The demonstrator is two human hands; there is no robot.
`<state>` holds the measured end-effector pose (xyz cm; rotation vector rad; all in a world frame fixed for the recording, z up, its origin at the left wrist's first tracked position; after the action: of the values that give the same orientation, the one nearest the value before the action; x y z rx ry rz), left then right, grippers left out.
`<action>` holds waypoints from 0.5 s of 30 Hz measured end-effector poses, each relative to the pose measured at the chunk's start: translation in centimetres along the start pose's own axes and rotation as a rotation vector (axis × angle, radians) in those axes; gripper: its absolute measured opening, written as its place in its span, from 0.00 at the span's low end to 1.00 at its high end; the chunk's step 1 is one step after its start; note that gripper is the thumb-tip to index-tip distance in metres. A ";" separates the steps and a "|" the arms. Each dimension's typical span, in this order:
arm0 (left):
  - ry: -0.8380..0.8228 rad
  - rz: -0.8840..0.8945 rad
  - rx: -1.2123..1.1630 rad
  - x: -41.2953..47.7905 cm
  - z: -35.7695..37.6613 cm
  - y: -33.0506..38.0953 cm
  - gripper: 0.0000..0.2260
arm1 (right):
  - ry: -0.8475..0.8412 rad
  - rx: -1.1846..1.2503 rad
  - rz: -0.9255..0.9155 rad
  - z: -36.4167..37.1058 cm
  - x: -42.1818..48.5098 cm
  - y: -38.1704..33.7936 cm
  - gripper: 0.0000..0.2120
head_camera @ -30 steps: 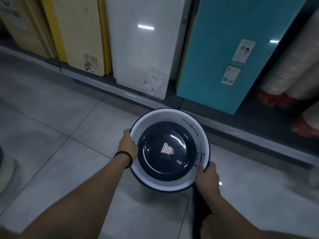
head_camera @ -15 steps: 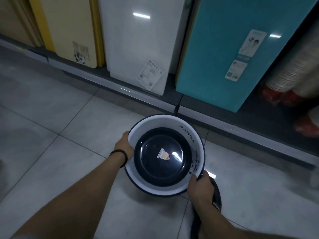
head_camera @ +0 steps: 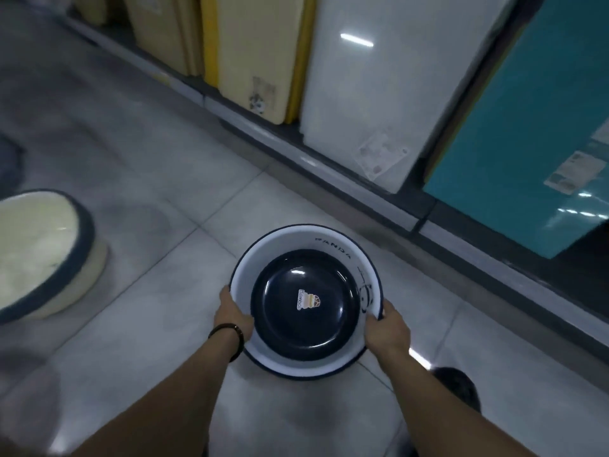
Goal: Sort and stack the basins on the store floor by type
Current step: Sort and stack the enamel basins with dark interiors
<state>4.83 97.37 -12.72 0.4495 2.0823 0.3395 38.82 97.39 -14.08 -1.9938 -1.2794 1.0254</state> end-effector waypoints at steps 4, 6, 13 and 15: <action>0.007 -0.184 -0.148 1.9 -8.9 -7.3 0.39 | -0.211 0.110 -0.095 8.7 -0.9 -6.3 0.14; 0.031 -0.219 -0.208 2.6 -13.1 -10.4 0.40 | -0.297 0.114 -0.136 13.1 -2.3 -9.3 0.17; 0.107 -0.377 -0.415 7.1 -22.0 -18.5 0.42 | -0.477 -0.001 -0.342 24.6 -5.4 -16.8 0.21; 0.052 -0.418 -0.419 5.9 -23.3 -18.4 0.44 | -0.503 -0.087 -0.390 26.2 -5.6 -18.0 0.22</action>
<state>-21.31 82.07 -12.74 -0.2441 2.0216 0.5214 6.76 100.58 -13.04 -1.4942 -1.9122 1.3302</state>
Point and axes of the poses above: each hand's wrist, its own x-axis towards the middle knuckle, its own z-axis out of the palm, y = z × x, the point moved 7 cm from there along x, towards the middle knuckle, and after that the axes turned 15 degrees about -z, right-handed, at the moved point
